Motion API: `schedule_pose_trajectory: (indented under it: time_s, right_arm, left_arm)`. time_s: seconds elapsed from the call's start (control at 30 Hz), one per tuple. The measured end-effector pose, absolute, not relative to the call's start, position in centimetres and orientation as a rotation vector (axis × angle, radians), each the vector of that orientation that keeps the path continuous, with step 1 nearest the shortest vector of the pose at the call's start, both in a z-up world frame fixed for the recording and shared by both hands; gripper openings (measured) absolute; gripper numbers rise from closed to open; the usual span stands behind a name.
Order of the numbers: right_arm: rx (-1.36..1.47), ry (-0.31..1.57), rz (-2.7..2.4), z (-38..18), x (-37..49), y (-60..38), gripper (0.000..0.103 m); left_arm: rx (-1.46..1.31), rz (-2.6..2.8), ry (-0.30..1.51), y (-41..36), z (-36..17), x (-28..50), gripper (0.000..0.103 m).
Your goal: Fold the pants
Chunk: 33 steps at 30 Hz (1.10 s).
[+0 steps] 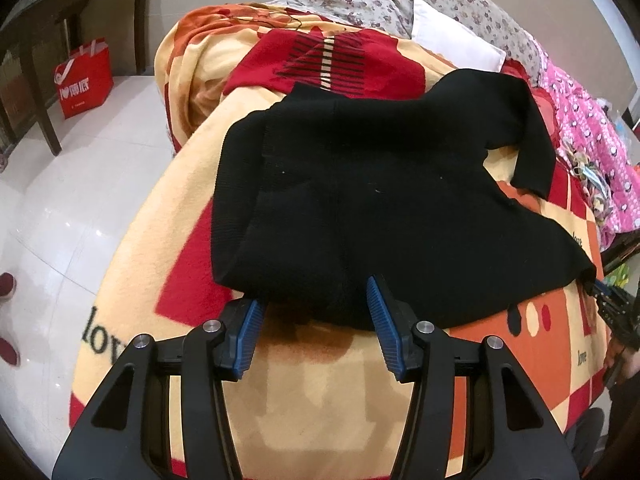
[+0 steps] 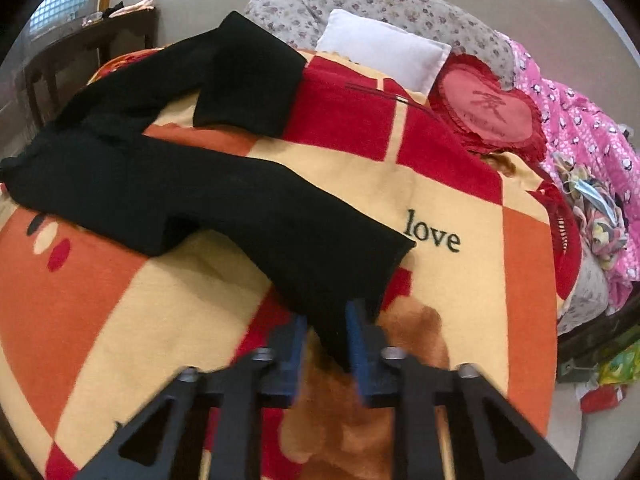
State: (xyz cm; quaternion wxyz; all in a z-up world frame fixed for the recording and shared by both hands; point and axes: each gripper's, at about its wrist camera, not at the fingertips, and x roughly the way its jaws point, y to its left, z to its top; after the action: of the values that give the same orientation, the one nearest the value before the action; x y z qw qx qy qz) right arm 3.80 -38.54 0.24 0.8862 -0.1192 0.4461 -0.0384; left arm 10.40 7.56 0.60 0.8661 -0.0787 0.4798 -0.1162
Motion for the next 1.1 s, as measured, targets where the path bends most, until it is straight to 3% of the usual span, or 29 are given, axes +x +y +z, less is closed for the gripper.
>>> schedule_pose_trajectory:
  time_s: [0.03,0.17,0.5,0.73,1.1]
  right_arm:
    - [-0.251,0.926,-0.095,0.3,3.8,-38.7,0.004]
    - [-0.271,0.888,-0.09,1.4,3.0,-38.7,0.004]
    - [-0.398,1.016,-0.097,2.2,-1.8,-40.3,0.004]
    - [-0.464,1.001,-0.095,2.8,-5.5,-38.7,0.004]
    - [-0.41,0.976,-0.085,1.4,-7.0,-37.7,0.003]
  left_arm:
    - [-0.169,-0.242,1.004,7.6,0.6,10.4,0.021]
    - [-0.199,-0.246,0.972,8.2,1.3,9.8,0.009]
    - [-0.291,-0.365,0.972,10.7,2.9,6.4,0.007]
    - [-0.374,-0.411,0.963,12.5,4.3,4.5,0.007]
    - [-0.239,-0.327,0.953,11.7,2.9,4.4,0.005]
